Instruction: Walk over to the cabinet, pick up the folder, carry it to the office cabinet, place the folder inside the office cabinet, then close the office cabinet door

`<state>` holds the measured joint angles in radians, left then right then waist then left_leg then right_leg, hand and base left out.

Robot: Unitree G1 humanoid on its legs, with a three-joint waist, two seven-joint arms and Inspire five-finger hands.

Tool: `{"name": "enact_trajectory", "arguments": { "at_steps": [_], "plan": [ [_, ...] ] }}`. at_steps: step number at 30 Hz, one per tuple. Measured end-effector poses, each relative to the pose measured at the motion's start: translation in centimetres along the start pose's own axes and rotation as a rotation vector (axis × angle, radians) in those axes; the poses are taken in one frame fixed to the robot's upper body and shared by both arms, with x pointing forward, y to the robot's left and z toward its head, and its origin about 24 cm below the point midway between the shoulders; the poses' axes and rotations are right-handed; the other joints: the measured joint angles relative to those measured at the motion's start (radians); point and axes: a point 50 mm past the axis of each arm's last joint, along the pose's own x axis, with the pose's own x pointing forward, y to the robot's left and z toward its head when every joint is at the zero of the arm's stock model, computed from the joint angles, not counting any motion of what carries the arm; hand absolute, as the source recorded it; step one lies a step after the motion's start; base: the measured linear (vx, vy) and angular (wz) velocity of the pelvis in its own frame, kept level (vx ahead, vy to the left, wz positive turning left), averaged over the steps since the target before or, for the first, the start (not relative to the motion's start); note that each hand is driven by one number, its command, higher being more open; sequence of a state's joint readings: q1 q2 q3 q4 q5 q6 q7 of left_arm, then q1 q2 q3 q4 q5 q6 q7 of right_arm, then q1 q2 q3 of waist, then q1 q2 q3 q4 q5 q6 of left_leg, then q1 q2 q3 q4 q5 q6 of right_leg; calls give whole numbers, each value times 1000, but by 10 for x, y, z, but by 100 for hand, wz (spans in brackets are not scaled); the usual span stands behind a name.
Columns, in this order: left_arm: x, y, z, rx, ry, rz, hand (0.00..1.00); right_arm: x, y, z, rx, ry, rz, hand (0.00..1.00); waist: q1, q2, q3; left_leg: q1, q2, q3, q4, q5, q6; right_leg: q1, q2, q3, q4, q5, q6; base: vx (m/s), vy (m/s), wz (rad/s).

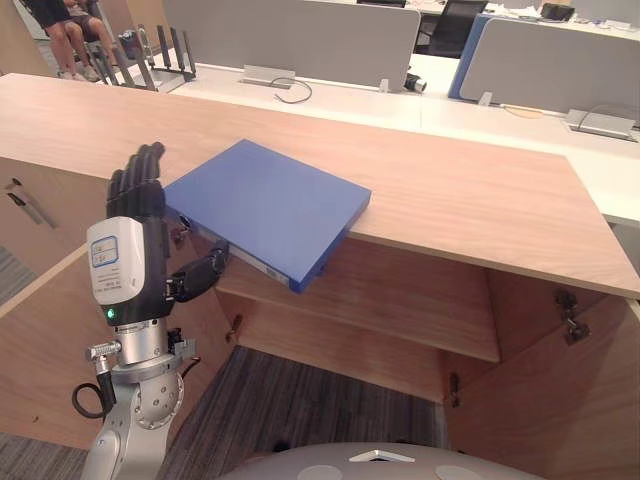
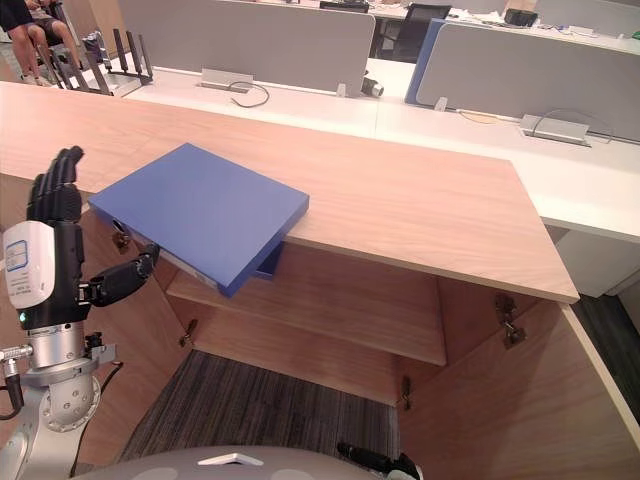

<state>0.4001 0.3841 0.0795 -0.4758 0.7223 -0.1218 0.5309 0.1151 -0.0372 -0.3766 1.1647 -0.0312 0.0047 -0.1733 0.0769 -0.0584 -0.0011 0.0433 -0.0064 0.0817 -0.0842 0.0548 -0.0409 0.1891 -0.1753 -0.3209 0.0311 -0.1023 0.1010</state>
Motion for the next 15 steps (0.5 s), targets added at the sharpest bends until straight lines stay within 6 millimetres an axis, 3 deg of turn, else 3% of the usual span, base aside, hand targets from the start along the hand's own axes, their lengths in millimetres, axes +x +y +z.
{"name": "enact_trajectory", "arguments": {
  "at_steps": [7,15],
  "plan": [
    [4,3,-1,77,-85,-66,100,0,-2,-3,-43,-1,20,100,-3,-5,7,0,-3,0,0,1,1,-4,2,24,-15,0,0,-17,-20,-8],
    [8,8,-3,154,-159,-118,100,0,0,10,-129,-67,48,100,-22,-14,27,0,-5,5,0,4,1,-9,3,40,-16,0,-1,-19,-15,-4]
  ]
}}
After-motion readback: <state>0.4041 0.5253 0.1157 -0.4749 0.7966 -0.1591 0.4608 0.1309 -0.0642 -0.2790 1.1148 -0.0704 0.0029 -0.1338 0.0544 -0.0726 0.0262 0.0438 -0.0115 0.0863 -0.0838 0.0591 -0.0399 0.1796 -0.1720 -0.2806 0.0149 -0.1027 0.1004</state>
